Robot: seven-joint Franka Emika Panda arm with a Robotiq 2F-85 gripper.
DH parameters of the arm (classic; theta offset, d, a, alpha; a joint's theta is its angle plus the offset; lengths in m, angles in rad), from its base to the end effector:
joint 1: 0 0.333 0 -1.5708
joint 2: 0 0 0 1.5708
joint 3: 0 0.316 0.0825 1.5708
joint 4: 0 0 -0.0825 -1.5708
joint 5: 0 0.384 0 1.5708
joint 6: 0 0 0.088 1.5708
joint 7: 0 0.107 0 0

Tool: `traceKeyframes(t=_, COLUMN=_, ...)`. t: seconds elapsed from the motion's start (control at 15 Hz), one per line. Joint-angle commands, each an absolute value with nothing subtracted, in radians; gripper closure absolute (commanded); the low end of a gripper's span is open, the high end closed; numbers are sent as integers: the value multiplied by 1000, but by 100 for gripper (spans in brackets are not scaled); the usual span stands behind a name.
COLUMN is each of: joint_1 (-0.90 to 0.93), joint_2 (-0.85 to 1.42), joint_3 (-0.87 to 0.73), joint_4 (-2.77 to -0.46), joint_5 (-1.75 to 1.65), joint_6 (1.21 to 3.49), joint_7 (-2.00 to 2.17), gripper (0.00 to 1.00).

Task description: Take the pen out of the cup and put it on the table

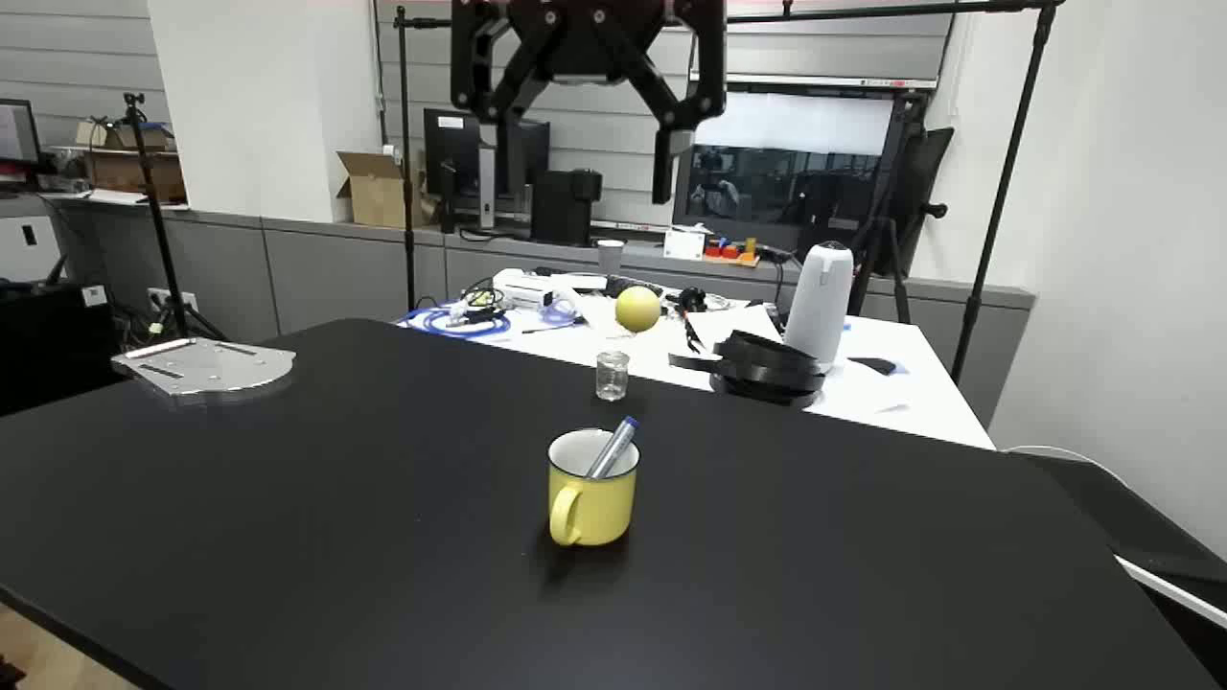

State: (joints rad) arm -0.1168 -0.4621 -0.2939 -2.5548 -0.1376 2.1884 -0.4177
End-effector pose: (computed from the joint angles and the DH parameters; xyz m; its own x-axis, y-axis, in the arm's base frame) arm 0.3711 -0.1673 0.4265 0.9910 0.1068 0.0807 0.1052 -0.9942 0.0235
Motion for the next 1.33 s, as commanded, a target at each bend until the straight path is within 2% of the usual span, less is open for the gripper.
traceKeyframes(t=0.0, joint_1=-128, joint_2=-461, joint_3=-282, joint_4=-2554, joint_5=-131, joint_6=2187, joint_7=-422, gripper=0)
traceKeyframes(t=0.8, joint_1=-129, joint_2=-446, joint_3=-278, joint_4=-2551, joint_5=-139, joint_6=2193, joint_7=-416, gripper=0)
traceKeyframes(t=1.27, joint_1=-112, joint_2=-155, joint_3=-257, joint_4=-2517, joint_5=-107, joint_6=2378, joint_7=-378, gripper=0)
